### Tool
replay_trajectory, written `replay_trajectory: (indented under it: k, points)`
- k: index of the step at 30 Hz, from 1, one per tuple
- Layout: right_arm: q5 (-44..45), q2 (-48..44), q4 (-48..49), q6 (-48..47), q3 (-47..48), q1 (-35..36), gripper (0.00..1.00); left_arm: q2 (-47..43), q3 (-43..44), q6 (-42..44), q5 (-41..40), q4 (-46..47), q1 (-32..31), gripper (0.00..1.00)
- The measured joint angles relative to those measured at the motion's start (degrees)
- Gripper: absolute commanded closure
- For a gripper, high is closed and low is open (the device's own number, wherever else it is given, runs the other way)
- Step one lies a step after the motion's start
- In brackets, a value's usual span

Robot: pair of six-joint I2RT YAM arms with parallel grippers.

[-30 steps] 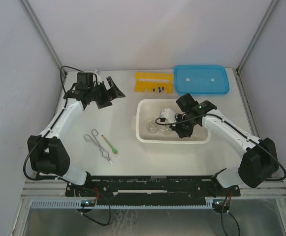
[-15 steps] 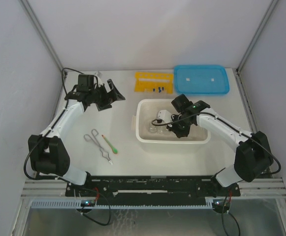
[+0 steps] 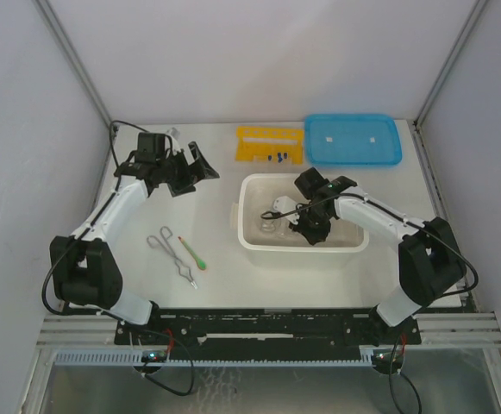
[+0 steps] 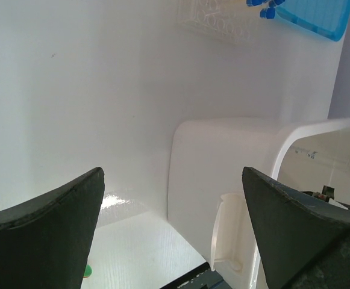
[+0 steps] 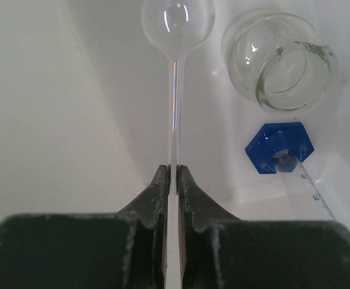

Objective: Organize the chemistry lab equipment
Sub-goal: Place the chemistry item in the storage box.

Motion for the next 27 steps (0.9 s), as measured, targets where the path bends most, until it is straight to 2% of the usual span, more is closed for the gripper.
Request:
replay_trajectory:
  k: [27]
  points:
    - [1.46, 6.95, 3.15, 2.12, 0.02, 0.15, 1.0, -1.03, -1.7, 0.92, -0.13, -0.37, 0.0, 0.0]
